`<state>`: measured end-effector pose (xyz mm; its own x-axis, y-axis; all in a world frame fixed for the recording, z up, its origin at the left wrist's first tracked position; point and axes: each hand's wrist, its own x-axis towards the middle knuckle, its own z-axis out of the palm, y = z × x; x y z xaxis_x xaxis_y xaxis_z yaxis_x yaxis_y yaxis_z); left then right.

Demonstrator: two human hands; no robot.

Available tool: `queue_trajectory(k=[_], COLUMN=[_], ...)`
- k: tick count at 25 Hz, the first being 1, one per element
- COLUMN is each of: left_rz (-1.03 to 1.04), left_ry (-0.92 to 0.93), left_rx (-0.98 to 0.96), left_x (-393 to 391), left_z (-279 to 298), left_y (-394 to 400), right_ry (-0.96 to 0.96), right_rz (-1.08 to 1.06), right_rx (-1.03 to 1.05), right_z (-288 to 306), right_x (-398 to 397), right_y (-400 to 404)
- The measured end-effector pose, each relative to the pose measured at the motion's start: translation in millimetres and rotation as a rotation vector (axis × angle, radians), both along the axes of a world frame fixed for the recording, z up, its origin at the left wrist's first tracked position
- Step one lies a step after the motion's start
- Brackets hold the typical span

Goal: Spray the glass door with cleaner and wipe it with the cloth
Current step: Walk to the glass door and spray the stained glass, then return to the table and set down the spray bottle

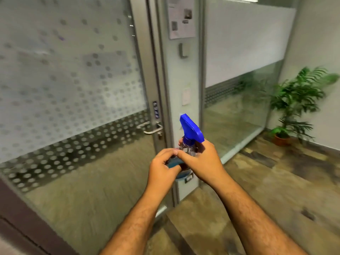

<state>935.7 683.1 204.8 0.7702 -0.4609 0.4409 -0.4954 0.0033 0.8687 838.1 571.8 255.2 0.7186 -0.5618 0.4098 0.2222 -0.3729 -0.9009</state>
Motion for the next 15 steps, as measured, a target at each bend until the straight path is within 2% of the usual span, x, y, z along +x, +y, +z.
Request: queue_trajectory(k=[6, 10, 15], left_rz=[-0.279, -0.457, -0.693], left_ry=[0.088, 0.108, 0.09], left_rx=[0.102, 0.166, 0.271], left_x=[-141.8, -224.9, -323.5], left_z=[-16.1, -28.4, -55.2], left_y=[-121.4, -200.2, -284.2], right_ry=[0.062, 0.126, 0.277], right_rz=[-0.246, -0.515, -0.791], right_rx=[0.007, -0.017, 0.066], right_z=[-37.3, -56.1, -81.9], right_x=[-164.2, -267.5, -381.7], right_y=[-101.6, -155.5, -203.7])
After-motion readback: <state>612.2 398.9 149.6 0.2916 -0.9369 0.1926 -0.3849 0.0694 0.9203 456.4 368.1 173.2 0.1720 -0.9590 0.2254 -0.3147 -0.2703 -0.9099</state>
